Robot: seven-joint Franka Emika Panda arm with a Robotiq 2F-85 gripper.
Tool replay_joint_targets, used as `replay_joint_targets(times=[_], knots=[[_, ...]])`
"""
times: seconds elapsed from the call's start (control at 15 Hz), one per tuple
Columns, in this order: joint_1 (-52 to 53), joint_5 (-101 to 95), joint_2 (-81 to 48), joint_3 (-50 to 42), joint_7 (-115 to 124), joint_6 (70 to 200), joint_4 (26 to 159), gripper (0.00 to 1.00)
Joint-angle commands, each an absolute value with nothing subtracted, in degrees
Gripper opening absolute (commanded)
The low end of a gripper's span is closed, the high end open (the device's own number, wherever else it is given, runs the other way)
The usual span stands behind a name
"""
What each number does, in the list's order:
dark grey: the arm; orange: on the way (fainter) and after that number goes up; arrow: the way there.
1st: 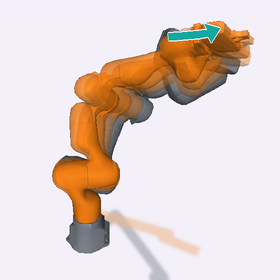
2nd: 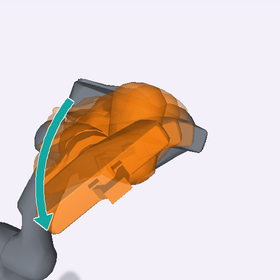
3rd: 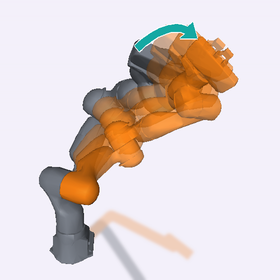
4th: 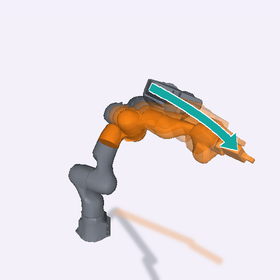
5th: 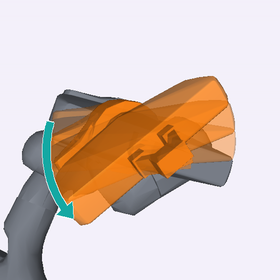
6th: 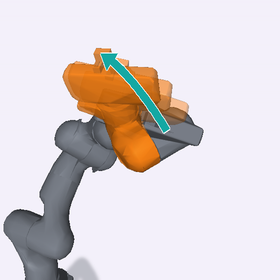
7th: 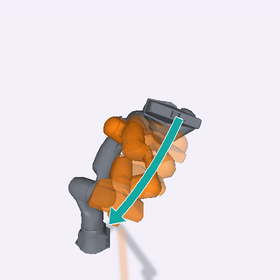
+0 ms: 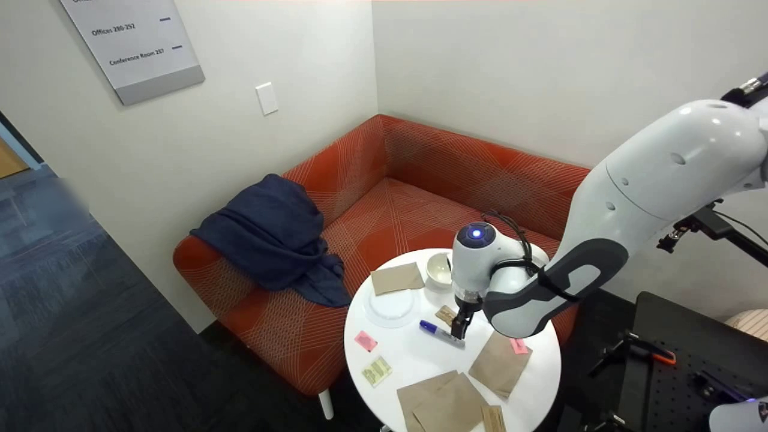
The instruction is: Put the marker in the bowl
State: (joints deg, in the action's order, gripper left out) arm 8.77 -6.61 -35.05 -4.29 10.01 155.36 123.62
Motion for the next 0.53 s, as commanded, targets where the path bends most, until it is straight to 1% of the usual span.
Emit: replay_joint_targets(times=[0.0,0.47], knots=[[11.0,-7.4,-39.5,-6.1,12.9,155.3,118.2,1.00],[11.5,-6.5,-46.1,-5.8,12.1,152.8,109.1,1.00]])
